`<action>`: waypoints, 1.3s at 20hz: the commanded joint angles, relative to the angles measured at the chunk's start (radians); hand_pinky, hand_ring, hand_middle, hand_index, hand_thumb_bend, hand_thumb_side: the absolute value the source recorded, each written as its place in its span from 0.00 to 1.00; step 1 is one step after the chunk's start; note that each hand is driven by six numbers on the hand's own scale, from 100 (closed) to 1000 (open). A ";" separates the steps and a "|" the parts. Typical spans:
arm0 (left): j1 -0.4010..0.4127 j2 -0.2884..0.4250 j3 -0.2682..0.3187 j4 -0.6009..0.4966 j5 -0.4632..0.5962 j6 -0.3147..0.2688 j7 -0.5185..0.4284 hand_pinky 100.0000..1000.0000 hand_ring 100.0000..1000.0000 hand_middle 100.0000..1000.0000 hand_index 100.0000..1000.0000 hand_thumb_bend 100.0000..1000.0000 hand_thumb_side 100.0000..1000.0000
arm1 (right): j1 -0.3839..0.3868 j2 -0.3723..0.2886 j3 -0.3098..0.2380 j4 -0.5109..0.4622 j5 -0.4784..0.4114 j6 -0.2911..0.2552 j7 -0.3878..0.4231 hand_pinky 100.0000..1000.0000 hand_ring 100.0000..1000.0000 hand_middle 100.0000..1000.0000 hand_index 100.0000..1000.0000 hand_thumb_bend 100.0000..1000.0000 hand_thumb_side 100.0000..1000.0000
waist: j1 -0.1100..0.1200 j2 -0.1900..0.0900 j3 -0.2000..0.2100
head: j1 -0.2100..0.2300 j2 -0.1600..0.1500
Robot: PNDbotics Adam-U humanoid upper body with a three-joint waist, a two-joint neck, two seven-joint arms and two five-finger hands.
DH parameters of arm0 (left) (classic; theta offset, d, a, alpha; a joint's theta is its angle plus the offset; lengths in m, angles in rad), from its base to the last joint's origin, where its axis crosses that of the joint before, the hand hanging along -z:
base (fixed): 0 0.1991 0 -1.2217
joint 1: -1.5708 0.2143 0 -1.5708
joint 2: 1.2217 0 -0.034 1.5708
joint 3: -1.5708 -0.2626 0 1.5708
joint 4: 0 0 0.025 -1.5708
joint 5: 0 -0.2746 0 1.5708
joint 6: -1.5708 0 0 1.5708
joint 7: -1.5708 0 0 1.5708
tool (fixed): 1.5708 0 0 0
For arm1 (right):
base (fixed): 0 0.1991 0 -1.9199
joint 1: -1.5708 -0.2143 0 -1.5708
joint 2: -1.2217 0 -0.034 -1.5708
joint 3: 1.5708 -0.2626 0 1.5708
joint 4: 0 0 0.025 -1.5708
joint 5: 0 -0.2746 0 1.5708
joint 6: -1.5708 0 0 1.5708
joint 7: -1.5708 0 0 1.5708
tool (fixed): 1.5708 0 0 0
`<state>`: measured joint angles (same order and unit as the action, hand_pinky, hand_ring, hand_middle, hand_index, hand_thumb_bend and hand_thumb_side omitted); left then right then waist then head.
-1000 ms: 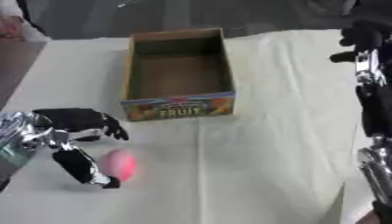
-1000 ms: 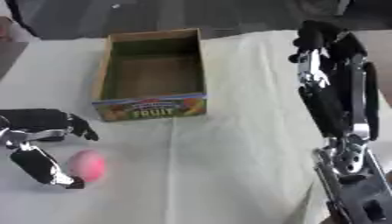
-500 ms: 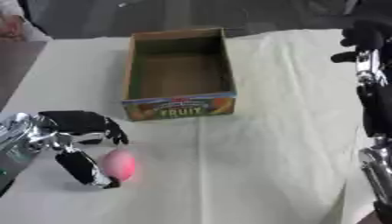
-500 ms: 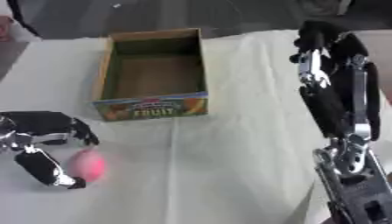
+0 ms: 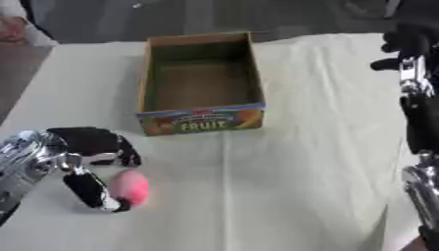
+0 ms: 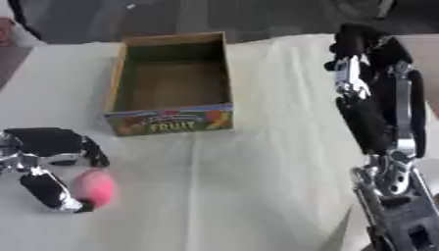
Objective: Pick up objects on the table and place them in the box.
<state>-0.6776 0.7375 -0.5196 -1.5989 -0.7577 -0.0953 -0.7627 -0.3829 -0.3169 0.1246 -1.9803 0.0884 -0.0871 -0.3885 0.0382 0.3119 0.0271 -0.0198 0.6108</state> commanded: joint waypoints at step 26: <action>0.005 0.033 0.013 -0.089 0.035 0.038 0.048 0.58 0.63 0.48 0.65 0.06 0.09 | 0.000 -0.008 -0.004 -0.020 -0.013 0.002 0.003 0.53 0.76 0.49 0.70 0.00 0.54 | 0.000 -0.023 0.005 | 0.002 -0.014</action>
<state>-0.6632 0.7339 -0.5246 -1.6682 -0.7338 -0.0624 -0.7112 -0.3773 -0.3163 0.1245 -1.9803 0.0842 -0.0861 -0.3876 0.0382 0.3115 0.0303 -0.0193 0.6047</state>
